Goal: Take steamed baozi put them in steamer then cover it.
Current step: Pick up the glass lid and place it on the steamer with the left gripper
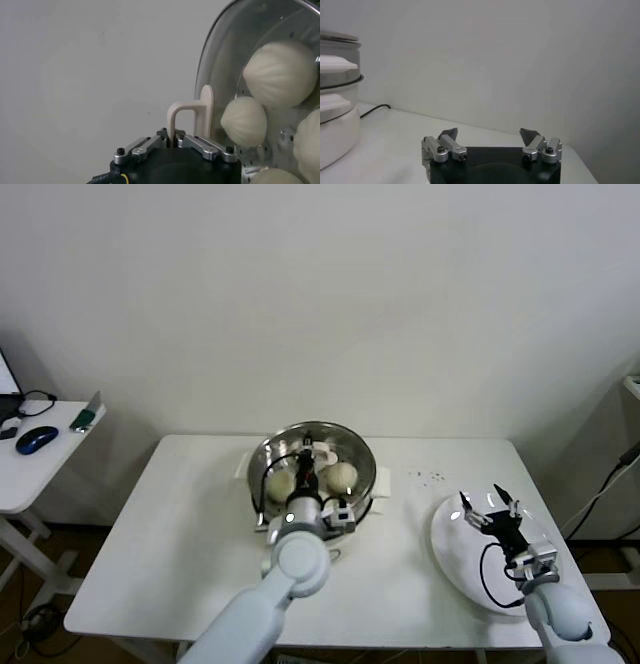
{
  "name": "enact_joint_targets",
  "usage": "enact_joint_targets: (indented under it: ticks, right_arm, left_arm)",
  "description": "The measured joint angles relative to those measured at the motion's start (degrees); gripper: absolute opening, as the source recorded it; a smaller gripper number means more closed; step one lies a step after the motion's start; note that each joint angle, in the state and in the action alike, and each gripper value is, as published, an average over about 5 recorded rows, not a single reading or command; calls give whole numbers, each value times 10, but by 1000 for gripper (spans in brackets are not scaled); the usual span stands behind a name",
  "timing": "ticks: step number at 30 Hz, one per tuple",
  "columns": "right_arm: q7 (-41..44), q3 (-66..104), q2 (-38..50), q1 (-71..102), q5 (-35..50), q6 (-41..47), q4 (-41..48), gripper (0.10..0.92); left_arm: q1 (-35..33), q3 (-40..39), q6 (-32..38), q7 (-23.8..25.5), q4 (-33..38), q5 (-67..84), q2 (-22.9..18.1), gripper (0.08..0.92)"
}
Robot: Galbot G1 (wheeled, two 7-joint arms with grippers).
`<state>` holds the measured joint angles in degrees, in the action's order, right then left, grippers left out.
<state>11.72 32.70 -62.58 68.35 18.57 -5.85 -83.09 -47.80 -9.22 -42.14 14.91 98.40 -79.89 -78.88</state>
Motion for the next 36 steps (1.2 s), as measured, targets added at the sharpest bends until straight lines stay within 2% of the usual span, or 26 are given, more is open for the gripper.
enact_joint_targets:
  ticks: [34, 36]
  right_arm:
    - [5, 3, -11, -3, -11, -3, 6, 823]
    - [5, 4, -11, -2, -12, 0, 4, 823]
  left_arm:
    - [1, -10, 0, -6, -22, -13, -1, 152]
    - [-1, -10, 0, -3, -19, -12, 1, 184]
